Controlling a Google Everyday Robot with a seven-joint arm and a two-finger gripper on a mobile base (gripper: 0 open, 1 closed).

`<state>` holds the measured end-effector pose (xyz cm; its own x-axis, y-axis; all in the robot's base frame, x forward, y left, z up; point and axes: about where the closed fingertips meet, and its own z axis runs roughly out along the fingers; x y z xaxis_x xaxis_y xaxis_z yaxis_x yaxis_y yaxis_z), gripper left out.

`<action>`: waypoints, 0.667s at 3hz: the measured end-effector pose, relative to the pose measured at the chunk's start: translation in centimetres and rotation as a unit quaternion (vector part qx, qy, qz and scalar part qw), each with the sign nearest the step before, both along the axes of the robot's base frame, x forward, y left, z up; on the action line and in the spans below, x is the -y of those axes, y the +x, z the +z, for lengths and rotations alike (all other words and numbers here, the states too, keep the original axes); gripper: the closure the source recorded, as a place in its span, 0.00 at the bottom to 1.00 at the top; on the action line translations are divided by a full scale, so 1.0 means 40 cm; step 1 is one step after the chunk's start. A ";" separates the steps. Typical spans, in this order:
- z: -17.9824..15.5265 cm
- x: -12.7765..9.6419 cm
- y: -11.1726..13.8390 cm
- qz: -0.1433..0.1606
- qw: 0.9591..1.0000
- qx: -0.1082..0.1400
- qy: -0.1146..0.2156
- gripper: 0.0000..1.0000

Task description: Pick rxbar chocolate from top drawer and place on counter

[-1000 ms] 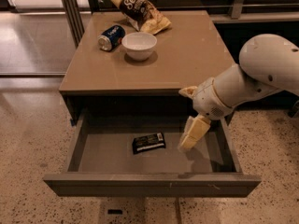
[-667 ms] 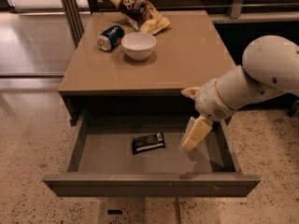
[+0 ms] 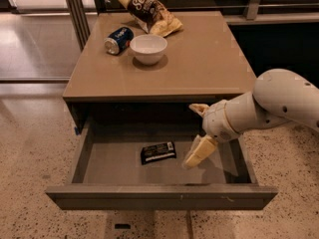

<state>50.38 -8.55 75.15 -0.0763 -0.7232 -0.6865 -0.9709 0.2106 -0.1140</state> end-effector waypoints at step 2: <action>-0.111 -0.030 0.082 -0.015 0.999 0.014 0.025 0.00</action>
Offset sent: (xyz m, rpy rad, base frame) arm 0.0554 0.0167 -0.0653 0.0640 -0.0436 -0.0423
